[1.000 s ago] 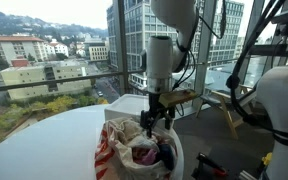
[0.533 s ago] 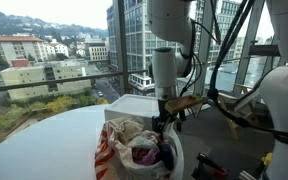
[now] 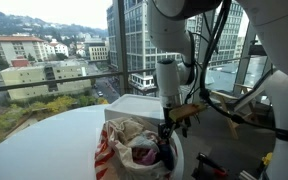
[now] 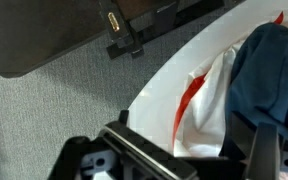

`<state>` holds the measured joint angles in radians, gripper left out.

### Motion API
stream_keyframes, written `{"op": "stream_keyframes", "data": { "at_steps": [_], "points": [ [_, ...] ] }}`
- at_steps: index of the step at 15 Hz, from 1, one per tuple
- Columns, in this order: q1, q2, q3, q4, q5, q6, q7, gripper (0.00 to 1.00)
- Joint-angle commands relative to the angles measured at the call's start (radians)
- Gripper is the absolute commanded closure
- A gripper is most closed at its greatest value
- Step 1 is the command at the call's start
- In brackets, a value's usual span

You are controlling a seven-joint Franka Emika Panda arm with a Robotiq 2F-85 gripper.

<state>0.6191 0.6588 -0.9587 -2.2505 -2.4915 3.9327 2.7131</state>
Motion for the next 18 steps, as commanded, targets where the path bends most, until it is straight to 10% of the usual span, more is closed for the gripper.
{"op": "stream_keyframes", "data": {
  "at_steps": [1, 9, 15, 18],
  "points": [
    [-0.112, 0.020, 0.103, 0.038, -0.010, -0.007, 0.029, 0.00],
    [-0.244, 0.011, 0.302, 0.070, -0.005, -0.107, 0.008, 0.00],
    [-0.042, 0.038, 0.160, 0.030, -0.023, -0.215, 0.043, 0.00],
    [0.066, 0.042, 0.088, 0.004, -0.028, -0.248, 0.053, 0.34]
  ]
}}
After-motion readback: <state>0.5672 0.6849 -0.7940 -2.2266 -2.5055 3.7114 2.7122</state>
